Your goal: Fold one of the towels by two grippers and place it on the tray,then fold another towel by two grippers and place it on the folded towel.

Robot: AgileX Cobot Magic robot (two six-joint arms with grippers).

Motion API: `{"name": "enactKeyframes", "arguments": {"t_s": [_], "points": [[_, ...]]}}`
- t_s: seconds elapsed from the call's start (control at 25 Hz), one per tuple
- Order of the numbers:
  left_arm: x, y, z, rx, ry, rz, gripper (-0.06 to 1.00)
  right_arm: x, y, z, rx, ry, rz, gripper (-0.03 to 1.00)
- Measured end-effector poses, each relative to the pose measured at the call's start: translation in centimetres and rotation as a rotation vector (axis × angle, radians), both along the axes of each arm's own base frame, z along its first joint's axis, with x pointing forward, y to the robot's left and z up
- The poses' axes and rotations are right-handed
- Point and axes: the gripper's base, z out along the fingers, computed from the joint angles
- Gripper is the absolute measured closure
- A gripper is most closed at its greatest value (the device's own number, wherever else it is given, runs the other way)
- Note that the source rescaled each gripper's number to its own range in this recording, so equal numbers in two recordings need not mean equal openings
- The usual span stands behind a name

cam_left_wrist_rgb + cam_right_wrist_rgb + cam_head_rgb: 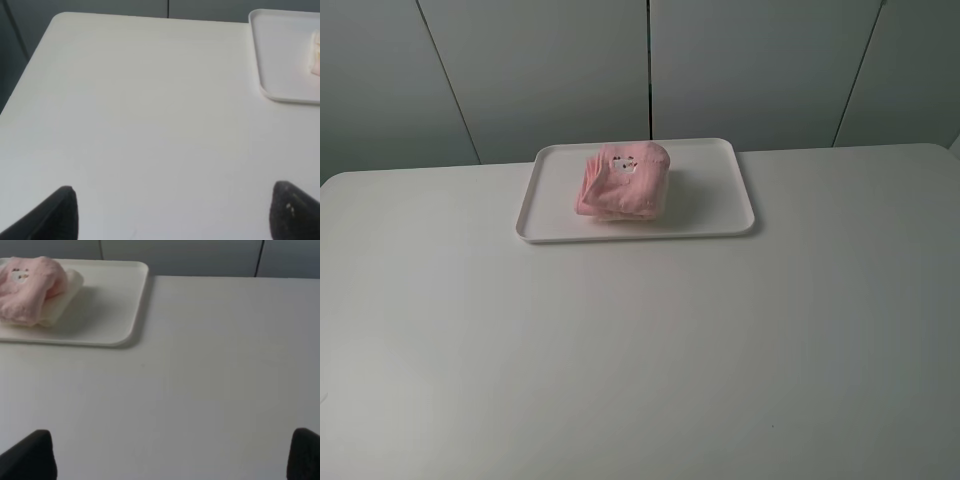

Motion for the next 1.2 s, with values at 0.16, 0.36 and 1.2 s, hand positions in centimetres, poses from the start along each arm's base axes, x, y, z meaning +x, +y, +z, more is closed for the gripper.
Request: {"name": "enactKeyframes", "arguments": {"t_s": [0.16,0.36,1.2], "points": [[0.00,0.00,0.00,0.000,0.000,0.005,-0.04,0.01,0.01,0.00,0.000,0.000,-0.016,-0.03],[0.00,0.01,0.00,0.000,0.000,-0.007,-0.05,0.04,0.04,0.00,0.000,0.000,-0.050,-0.03],[0.00,0.04,0.00,0.003,0.000,-0.007,-0.05,0.07,0.08,0.00,-0.002,0.000,-0.093,-0.03]]}}
